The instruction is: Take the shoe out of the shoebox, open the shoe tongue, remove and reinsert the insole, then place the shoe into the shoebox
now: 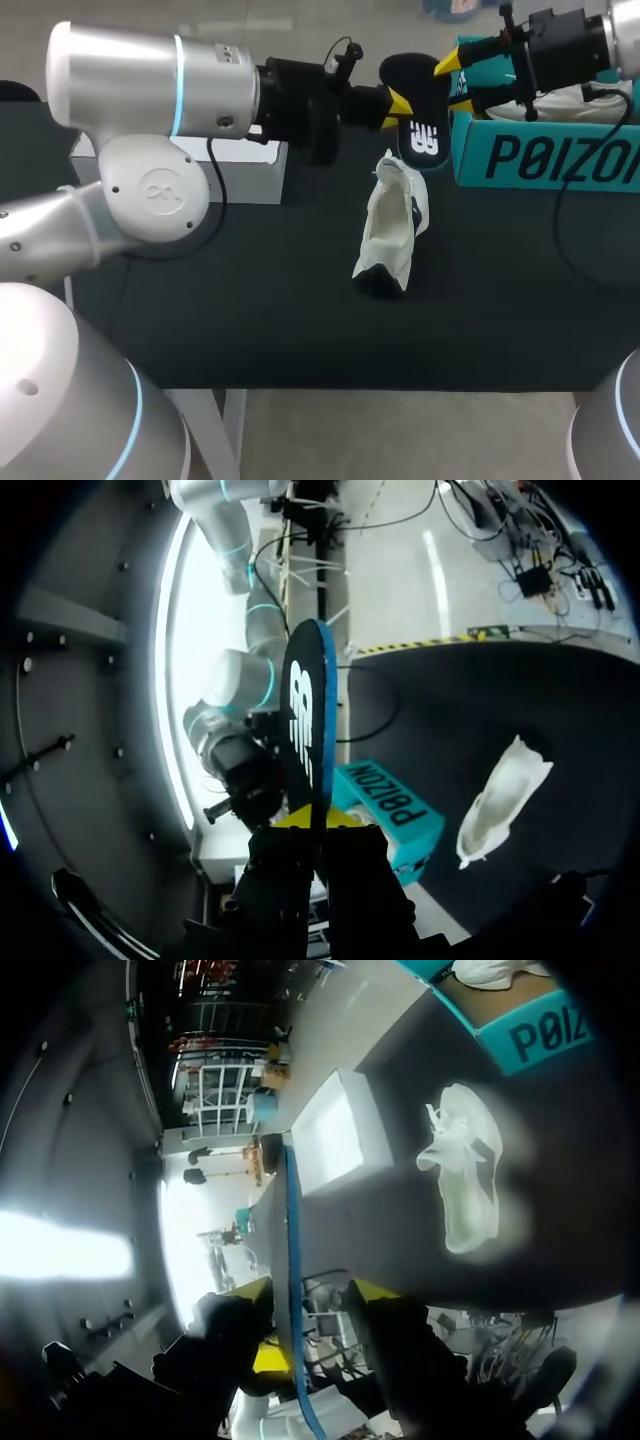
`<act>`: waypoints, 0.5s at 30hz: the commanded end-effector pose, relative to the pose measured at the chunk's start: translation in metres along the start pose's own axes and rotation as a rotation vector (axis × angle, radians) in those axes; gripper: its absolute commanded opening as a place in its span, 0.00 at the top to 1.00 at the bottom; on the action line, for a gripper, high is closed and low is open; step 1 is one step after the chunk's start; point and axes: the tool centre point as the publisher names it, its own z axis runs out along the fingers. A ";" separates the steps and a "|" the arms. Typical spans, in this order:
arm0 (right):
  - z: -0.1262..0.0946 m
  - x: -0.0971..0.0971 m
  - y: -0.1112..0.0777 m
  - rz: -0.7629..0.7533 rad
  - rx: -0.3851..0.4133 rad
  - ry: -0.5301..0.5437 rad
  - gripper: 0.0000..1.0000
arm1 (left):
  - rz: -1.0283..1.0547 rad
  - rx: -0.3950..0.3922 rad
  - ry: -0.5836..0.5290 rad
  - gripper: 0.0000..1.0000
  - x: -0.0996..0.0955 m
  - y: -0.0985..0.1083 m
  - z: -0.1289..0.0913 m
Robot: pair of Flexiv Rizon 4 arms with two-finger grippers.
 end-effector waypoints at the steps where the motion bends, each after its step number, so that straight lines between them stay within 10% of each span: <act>1: -0.001 -0.001 0.002 0.003 0.000 0.000 0.51 | 0.001 -0.007 0.011 1.00 0.001 -0.002 -0.005; 15: -0.002 0.000 0.002 0.006 -0.007 0.005 0.51 | 0.012 -0.002 0.023 1.00 0.003 -0.002 -0.005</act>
